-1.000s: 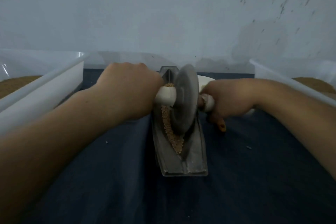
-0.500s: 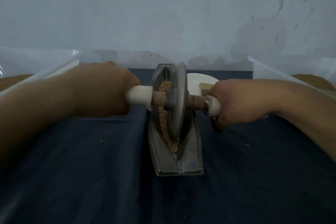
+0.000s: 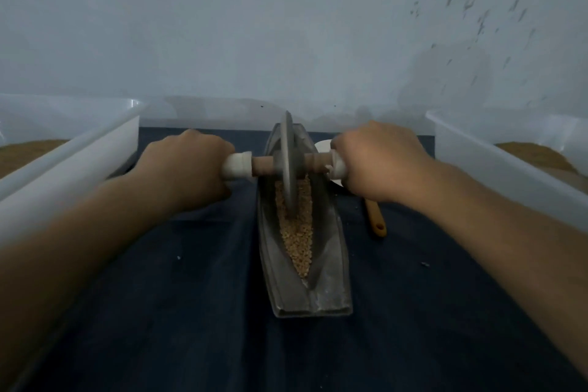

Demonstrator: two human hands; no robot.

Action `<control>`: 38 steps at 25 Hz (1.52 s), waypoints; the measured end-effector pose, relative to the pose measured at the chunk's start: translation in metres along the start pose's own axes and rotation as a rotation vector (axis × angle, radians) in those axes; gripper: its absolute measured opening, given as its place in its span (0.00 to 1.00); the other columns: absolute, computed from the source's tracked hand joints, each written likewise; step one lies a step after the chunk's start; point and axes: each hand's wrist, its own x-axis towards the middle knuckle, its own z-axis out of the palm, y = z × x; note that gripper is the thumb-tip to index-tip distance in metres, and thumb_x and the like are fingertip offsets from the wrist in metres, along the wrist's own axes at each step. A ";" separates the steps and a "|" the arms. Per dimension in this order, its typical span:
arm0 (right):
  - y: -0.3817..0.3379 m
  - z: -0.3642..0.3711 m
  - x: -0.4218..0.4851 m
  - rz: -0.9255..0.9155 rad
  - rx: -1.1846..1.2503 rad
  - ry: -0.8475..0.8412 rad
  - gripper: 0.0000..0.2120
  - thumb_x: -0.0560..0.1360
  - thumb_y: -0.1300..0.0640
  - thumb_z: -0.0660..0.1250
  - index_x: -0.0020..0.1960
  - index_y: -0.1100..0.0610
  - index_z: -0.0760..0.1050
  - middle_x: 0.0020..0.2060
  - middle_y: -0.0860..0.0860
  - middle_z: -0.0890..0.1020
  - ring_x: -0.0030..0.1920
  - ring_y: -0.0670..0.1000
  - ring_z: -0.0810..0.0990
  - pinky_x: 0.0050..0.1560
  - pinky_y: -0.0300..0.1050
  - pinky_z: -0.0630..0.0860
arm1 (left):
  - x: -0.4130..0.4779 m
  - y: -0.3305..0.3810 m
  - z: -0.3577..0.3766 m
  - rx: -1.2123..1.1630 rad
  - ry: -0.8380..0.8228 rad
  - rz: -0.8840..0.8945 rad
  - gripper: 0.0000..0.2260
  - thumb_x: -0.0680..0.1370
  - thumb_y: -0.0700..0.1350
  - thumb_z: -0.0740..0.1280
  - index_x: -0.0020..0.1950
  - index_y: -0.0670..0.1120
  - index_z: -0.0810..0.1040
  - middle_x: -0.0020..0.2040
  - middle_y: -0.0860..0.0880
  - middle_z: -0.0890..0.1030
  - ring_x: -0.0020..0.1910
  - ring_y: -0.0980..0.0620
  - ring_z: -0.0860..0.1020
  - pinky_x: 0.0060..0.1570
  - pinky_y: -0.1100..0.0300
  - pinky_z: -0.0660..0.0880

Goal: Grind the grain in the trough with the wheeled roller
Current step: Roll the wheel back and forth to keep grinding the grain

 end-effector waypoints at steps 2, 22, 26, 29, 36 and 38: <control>0.008 -0.009 -0.013 -0.061 0.096 -0.239 0.08 0.66 0.53 0.72 0.36 0.48 0.72 0.31 0.46 0.77 0.31 0.47 0.77 0.26 0.40 0.66 | -0.014 -0.001 -0.007 0.079 0.060 0.073 0.07 0.62 0.59 0.67 0.35 0.59 0.73 0.32 0.57 0.73 0.31 0.54 0.73 0.29 0.61 0.68; -0.003 -0.001 -0.036 0.038 0.028 0.033 0.08 0.66 0.52 0.69 0.37 0.48 0.69 0.31 0.46 0.72 0.29 0.48 0.71 0.26 0.41 0.61 | -0.020 0.016 0.000 0.149 0.216 0.026 0.05 0.70 0.56 0.66 0.39 0.58 0.71 0.32 0.56 0.69 0.28 0.54 0.64 0.28 0.61 0.58; -0.006 0.009 0.018 0.111 0.034 0.016 0.04 0.72 0.54 0.69 0.43 0.49 0.74 0.37 0.50 0.77 0.39 0.54 0.78 0.33 0.43 0.68 | 0.019 0.022 0.015 0.135 0.251 -0.040 0.05 0.74 0.53 0.66 0.40 0.54 0.74 0.36 0.52 0.74 0.32 0.49 0.72 0.30 0.59 0.61; -0.008 0.010 0.030 0.120 0.049 0.024 0.02 0.74 0.55 0.67 0.46 0.51 0.76 0.35 0.49 0.72 0.39 0.54 0.75 0.35 0.44 0.66 | 0.029 0.022 0.019 0.076 0.259 -0.075 0.07 0.75 0.53 0.66 0.39 0.54 0.72 0.37 0.51 0.74 0.35 0.47 0.75 0.34 0.56 0.67; -0.007 -0.005 -0.023 -0.043 -0.031 0.050 0.13 0.65 0.56 0.70 0.35 0.48 0.65 0.30 0.47 0.70 0.28 0.48 0.67 0.27 0.40 0.56 | -0.032 0.016 0.018 0.130 0.326 -0.008 0.10 0.70 0.54 0.67 0.35 0.55 0.67 0.28 0.56 0.66 0.24 0.55 0.61 0.26 0.62 0.52; -0.003 -0.007 -0.022 -0.051 -0.017 -0.007 0.11 0.64 0.56 0.69 0.35 0.48 0.66 0.30 0.46 0.72 0.28 0.48 0.70 0.26 0.40 0.59 | -0.035 0.016 0.015 0.162 0.323 -0.002 0.11 0.69 0.54 0.67 0.34 0.56 0.66 0.28 0.56 0.65 0.24 0.57 0.58 0.25 0.63 0.51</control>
